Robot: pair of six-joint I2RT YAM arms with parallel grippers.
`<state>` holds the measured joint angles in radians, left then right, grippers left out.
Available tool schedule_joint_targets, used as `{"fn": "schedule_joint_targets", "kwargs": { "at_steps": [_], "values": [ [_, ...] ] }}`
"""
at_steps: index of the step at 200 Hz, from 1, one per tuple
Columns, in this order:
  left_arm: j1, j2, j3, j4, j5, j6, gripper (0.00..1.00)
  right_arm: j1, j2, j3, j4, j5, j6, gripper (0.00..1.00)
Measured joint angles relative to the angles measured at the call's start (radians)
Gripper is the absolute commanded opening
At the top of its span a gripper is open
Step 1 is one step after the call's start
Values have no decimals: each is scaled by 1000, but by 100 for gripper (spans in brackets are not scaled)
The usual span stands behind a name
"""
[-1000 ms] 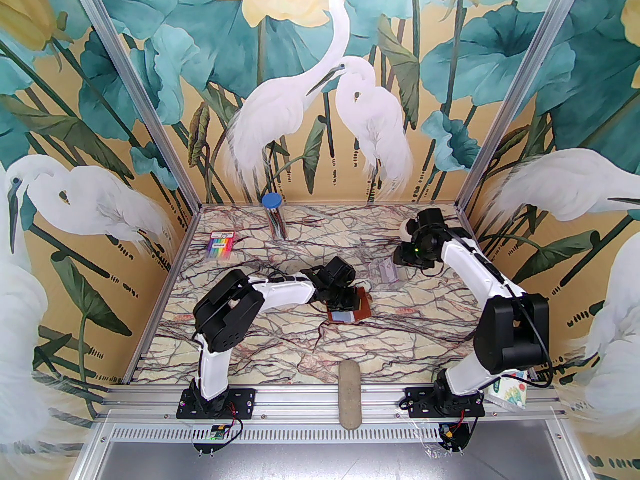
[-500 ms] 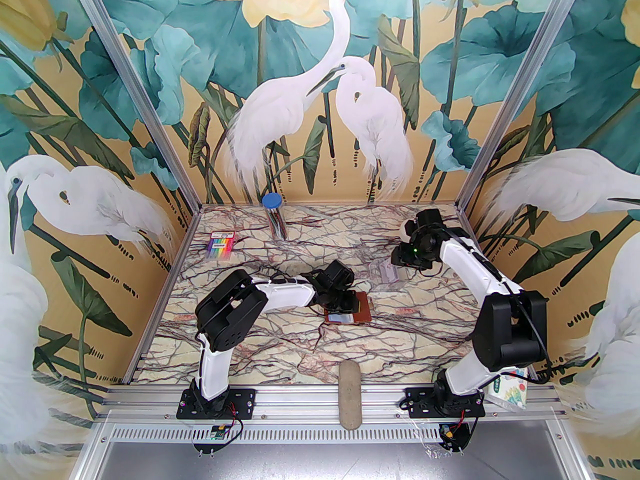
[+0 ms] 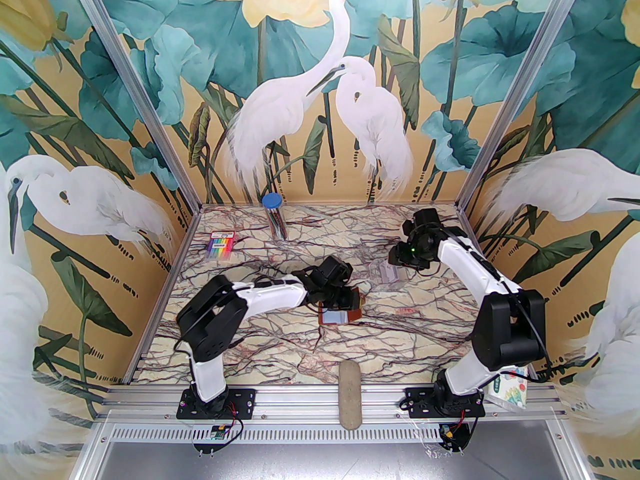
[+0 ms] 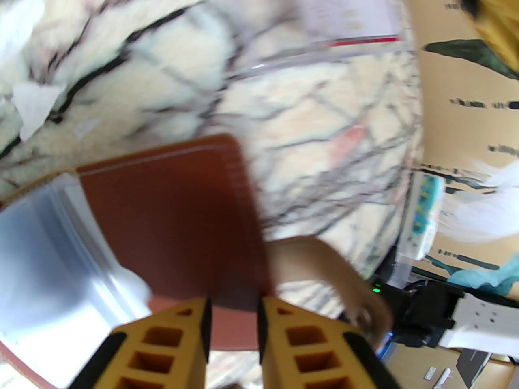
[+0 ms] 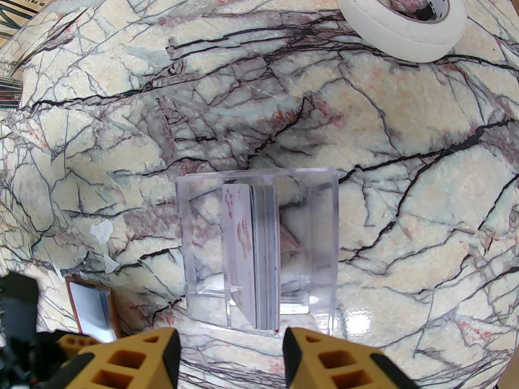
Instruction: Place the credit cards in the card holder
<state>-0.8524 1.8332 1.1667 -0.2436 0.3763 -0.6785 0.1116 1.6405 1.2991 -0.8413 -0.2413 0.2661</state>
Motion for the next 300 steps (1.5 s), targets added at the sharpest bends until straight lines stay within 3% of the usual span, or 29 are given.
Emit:
{"fn": "schedule_joint_targets", "kwargs": {
  "at_steps": [100,147,223,300],
  "values": [
    [0,-37,-28,-60,-9,37,27,32,54,40,-29,27,0,50],
    [3,-143,-76,-107,-51,69,27,39,63,62,-45,47,0,50],
    [54,-177,-171,-108,-59,70,10,78,170,142,-79,161,0,50],
    [72,-211,-244,-86,-60,65,8,99,269,196,-114,238,-1,50]
  ]
}}
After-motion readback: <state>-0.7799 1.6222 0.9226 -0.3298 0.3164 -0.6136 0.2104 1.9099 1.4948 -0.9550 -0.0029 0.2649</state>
